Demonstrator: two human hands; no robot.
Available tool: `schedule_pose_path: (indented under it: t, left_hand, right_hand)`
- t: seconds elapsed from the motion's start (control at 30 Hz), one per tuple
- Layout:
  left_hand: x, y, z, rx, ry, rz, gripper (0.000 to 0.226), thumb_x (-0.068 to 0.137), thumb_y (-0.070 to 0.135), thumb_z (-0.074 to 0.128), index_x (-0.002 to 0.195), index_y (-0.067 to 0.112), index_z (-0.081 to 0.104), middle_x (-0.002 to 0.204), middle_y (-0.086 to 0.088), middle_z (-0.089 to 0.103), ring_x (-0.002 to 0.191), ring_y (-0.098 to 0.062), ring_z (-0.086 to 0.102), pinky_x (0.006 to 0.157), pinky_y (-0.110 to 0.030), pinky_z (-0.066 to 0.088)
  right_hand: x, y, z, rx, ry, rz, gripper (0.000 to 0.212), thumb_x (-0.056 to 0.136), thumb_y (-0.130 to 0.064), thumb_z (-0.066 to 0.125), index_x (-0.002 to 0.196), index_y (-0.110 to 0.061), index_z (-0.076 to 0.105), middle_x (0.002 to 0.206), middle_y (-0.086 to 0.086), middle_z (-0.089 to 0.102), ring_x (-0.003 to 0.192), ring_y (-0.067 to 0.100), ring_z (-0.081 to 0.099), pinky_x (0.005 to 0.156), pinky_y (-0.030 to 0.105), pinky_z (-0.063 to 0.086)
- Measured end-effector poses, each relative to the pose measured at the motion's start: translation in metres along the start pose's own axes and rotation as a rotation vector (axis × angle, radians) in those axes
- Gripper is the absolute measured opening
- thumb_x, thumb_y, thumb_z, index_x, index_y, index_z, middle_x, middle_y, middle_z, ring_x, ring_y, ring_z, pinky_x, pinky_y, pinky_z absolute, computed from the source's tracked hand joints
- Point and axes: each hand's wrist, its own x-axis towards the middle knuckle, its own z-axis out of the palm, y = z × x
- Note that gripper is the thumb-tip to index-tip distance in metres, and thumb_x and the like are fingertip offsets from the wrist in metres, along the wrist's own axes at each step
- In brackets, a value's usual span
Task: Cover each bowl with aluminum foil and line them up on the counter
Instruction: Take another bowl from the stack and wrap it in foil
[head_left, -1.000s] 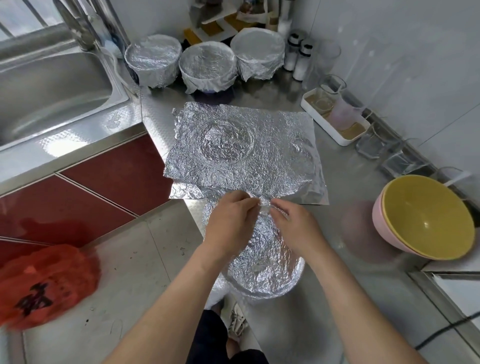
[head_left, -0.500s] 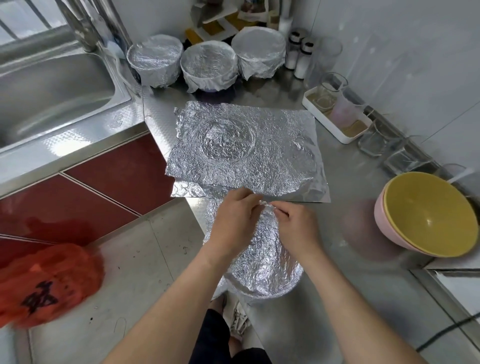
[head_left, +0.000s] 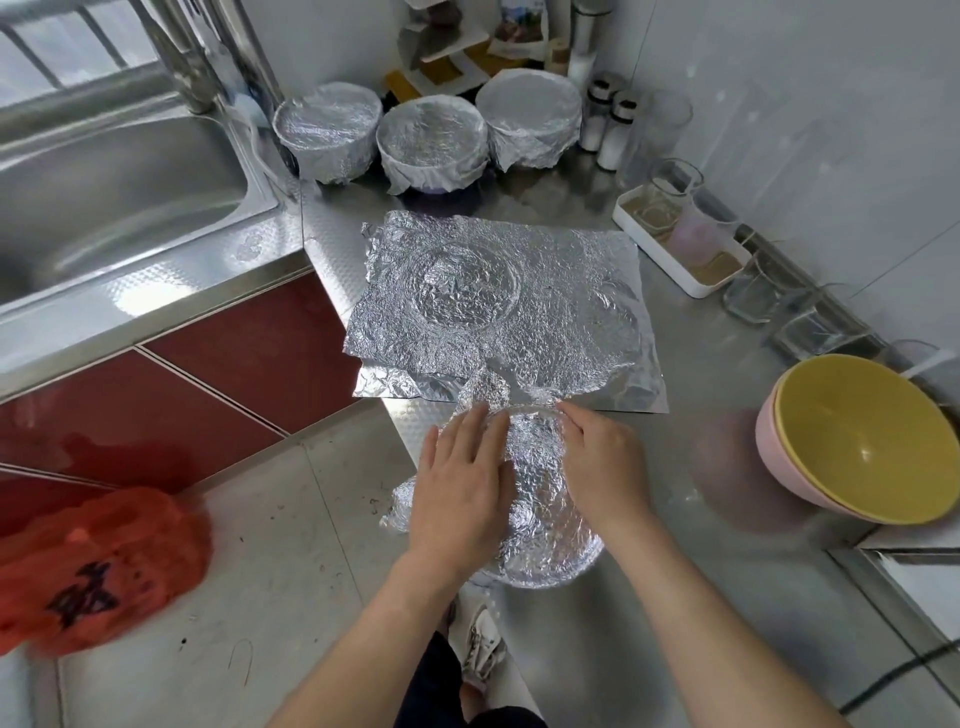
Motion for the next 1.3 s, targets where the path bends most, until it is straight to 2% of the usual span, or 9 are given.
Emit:
schedule_pose_path:
  t: [0.1, 0.3, 0.43, 0.53, 0.63, 0.73, 0.87, 1.13, 1.3]
  left_hand:
    - [0.000, -0.003, -0.001, -0.023, -0.020, 0.026, 0.051, 0.096, 0.031, 0.039, 0.144, 0.013, 0.042, 0.148, -0.012, 0.043, 0.136, -0.031, 0.040, 0.115, -0.051, 0.028]
    - [0.005, -0.007, -0.001, -0.035, -0.046, 0.070, 0.052, 0.097, 0.030, 0.038, 0.145, 0.012, 0.040, 0.149, -0.010, 0.042, 0.138, -0.028, 0.037, 0.114, -0.048, 0.031]
    - [0.009, -0.009, -0.004, -0.026, -0.053, 0.095, 0.051, 0.097, 0.028, 0.039, 0.146, 0.011, 0.040, 0.149, -0.009, 0.042, 0.139, -0.027, 0.038, 0.114, -0.046, 0.032]
    - [0.009, -0.003, -0.009, -0.028, 0.009, 0.068, 0.046, 0.094, 0.022, 0.043, 0.136, 0.005, 0.051, 0.137, -0.013, 0.054, 0.126, -0.029, 0.049, 0.107, -0.043, 0.042]
    - [0.008, 0.001, -0.006, -0.137, 0.064, -0.018, 0.038, 0.093, 0.010, 0.054, 0.130, 0.004, 0.057, 0.128, -0.013, 0.059, 0.117, -0.029, 0.052, 0.101, -0.042, 0.046]
    - [0.012, 0.000, -0.005, -0.232, 0.084, -0.082, 0.035, 0.092, 0.004, 0.060, 0.126, 0.005, 0.062, 0.126, -0.010, 0.062, 0.115, -0.028, 0.055, 0.099, -0.039, 0.047]
    - [0.018, -0.003, -0.005, -0.254, 0.085, -0.120, 0.031, 0.096, 0.010, 0.056, 0.126, 0.009, 0.064, 0.123, -0.006, 0.065, 0.113, -0.023, 0.057, 0.095, -0.033, 0.047]
    - [0.017, -0.002, -0.008, -0.261, 0.077, -0.078, 0.029, 0.096, 0.009, 0.057, 0.124, 0.009, 0.065, 0.121, -0.004, 0.066, 0.109, -0.022, 0.060, 0.090, -0.025, 0.042]
    - [0.019, -0.003, -0.012, -0.239, 0.110, -0.112, 0.026, 0.095, 0.011, 0.058, 0.119, 0.007, 0.067, 0.110, -0.006, 0.068, 0.099, -0.024, 0.057, 0.080, -0.030, 0.045]
  right_hand:
    - [-0.004, 0.000, 0.001, 0.006, 0.037, -0.003, 0.031, 0.094, -0.002, 0.050, 0.119, -0.011, 0.066, 0.105, 0.011, 0.072, 0.097, 0.033, 0.065, 0.082, 0.039, 0.050]
    - [-0.005, 0.001, 0.004, 0.051, 0.032, 0.036, 0.035, 0.096, -0.004, 0.047, 0.125, -0.012, 0.063, 0.114, 0.009, 0.070, 0.106, 0.031, 0.063, 0.088, 0.035, 0.046]
    - [-0.006, -0.003, 0.002, 0.050, -0.038, 0.038, 0.038, 0.101, -0.015, 0.043, 0.138, -0.009, 0.049, 0.136, 0.010, 0.056, 0.124, 0.028, 0.051, 0.098, 0.030, 0.034]
    - [-0.002, -0.006, -0.003, 0.069, -0.048, 0.022, 0.041, 0.101, -0.018, 0.042, 0.140, -0.007, 0.045, 0.144, 0.008, 0.048, 0.132, 0.024, 0.043, 0.102, 0.025, 0.027]
    - [0.003, -0.009, -0.005, 0.083, -0.106, -0.001, 0.037, 0.102, -0.021, 0.042, 0.136, -0.009, 0.051, 0.135, 0.006, 0.055, 0.123, 0.022, 0.050, 0.097, 0.027, 0.034]
    - [0.007, -0.010, -0.003, 0.090, -0.122, -0.044, 0.031, 0.100, -0.021, 0.046, 0.127, -0.014, 0.060, 0.116, 0.003, 0.066, 0.099, 0.019, 0.060, 0.081, 0.027, 0.043]
    - [0.008, -0.006, 0.001, 0.098, -0.075, -0.100, 0.023, 0.098, -0.018, 0.051, 0.112, -0.016, 0.069, 0.081, -0.006, 0.065, 0.065, 0.007, 0.050, 0.055, 0.011, 0.031]
    - [0.004, 0.000, 0.004, 0.160, -0.011, -0.054, 0.017, 0.093, -0.015, 0.059, 0.104, -0.014, 0.073, 0.079, -0.001, 0.069, 0.070, 0.015, 0.058, 0.064, 0.027, 0.042]
    - [0.008, -0.002, -0.011, 0.155, -0.201, -0.037, 0.024, 0.096, -0.026, 0.056, 0.116, -0.019, 0.066, 0.100, -0.006, 0.067, 0.088, 0.013, 0.062, 0.077, 0.029, 0.049]
